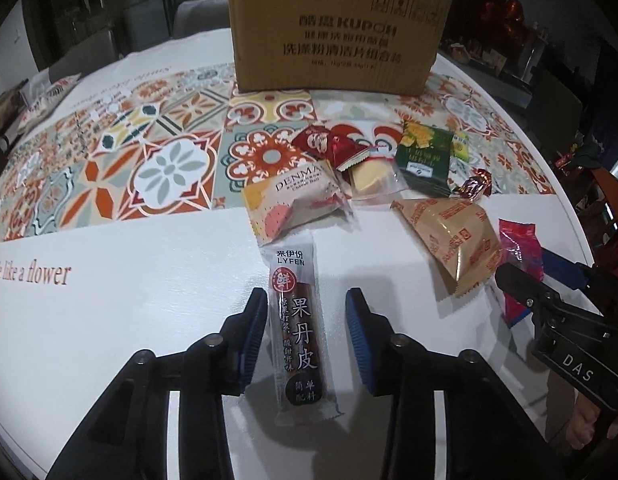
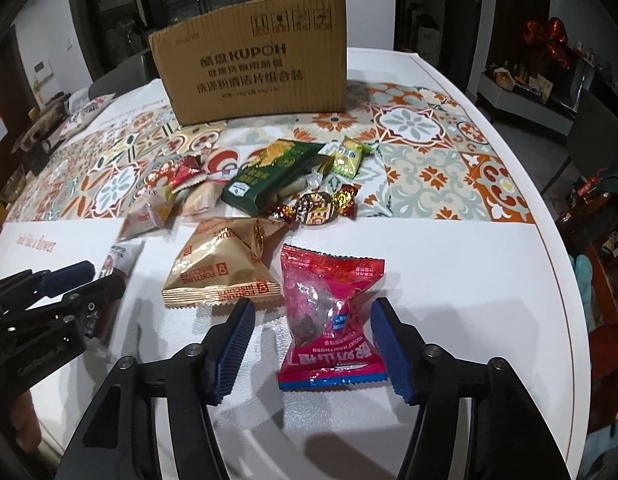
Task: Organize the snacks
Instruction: 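Grasp the dark LYFEN bar with left tool while right tool grasps the pink candy bag, then carry both packets over the cardboard box and open both tools to drop them, then move both tools back from the box toward the remaining snacks, then grasp the DENMAS cheese-ball pack with left tool while right tool grasps the Fortune biscuit pack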
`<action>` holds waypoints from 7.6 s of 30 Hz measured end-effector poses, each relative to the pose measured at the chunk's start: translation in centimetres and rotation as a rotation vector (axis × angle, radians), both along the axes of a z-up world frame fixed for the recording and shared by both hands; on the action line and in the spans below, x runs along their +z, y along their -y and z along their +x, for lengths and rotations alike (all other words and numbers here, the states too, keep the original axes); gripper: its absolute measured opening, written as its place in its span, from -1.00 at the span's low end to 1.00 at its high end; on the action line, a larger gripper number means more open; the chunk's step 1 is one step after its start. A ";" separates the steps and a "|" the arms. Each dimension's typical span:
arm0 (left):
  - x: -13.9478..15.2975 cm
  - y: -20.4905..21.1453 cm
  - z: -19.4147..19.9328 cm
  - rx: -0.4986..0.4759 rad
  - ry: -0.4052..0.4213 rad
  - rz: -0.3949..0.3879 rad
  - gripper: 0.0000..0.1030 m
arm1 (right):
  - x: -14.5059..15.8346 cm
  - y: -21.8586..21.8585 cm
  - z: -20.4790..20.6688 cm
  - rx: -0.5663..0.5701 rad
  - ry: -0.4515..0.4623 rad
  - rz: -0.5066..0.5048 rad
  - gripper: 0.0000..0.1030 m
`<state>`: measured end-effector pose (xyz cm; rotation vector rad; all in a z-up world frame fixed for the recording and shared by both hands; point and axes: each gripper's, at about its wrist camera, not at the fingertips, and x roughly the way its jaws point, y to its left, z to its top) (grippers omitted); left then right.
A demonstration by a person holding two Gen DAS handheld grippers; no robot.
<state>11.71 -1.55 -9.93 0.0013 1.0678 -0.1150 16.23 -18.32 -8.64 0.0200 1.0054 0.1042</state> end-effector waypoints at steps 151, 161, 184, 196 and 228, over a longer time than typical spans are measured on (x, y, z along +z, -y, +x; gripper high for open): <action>16.3 -3.4 6.3 -0.063 0.410 0.015 0.58 | 15.4 -3.8 8.3 0.112 0.331 0.038 0.49; 11.5 -3.1 4.4 -0.076 0.270 0.004 0.58 | 10.8 -4.2 6.3 0.127 0.199 0.020 0.49; 2.7 -2.2 5.3 -0.125 0.061 -0.037 0.57 | 2.0 -4.3 5.2 0.104 -0.087 0.059 0.49; 0.3 -1.4 7.0 -0.131 0.011 -0.044 0.57 | 0.4 -4.0 6.0 0.093 -0.139 0.082 0.41; -0.6 -0.8 8.1 -0.115 -0.023 -0.043 -0.12 | -0.7 -4.1 6.9 0.092 -0.162 0.113 -0.05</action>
